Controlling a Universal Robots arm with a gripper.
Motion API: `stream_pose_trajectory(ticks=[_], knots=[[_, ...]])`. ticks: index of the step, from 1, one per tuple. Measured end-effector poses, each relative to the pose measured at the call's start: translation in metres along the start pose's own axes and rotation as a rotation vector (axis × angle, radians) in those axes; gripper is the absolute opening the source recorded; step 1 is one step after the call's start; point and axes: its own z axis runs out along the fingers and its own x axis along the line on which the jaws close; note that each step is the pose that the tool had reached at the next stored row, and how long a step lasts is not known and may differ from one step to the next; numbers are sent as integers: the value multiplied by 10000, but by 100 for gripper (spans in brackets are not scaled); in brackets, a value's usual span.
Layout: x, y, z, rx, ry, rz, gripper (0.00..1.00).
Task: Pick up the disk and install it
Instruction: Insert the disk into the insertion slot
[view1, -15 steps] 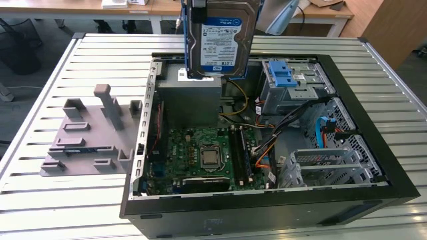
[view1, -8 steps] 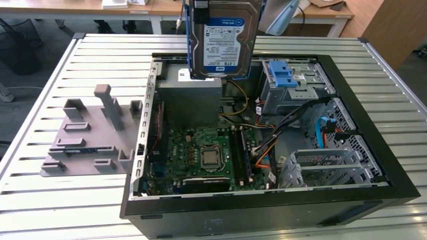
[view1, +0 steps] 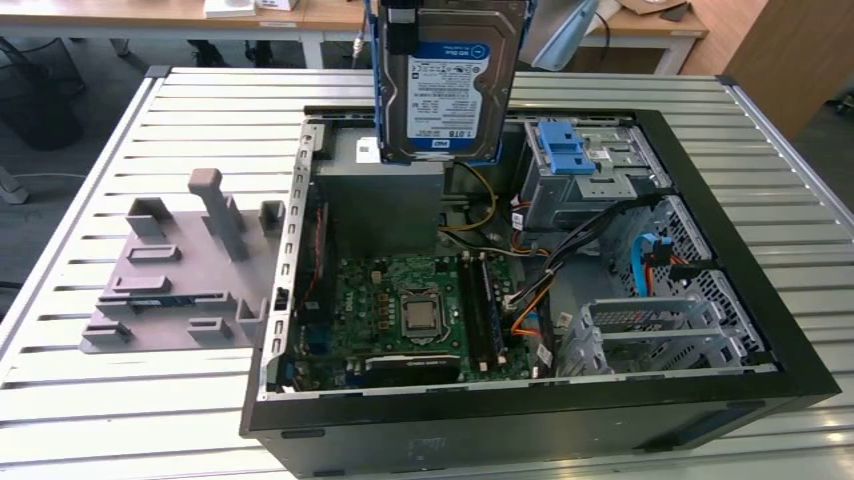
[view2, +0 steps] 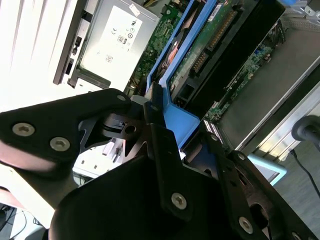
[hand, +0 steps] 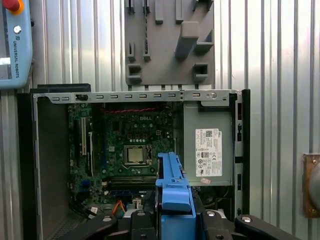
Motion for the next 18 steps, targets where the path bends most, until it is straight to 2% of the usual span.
stream_pose_trajectory(ticks=[12,18], knots=[[9,1,0,0,1,20,36],[108,-3,6,0,0,21,36]])
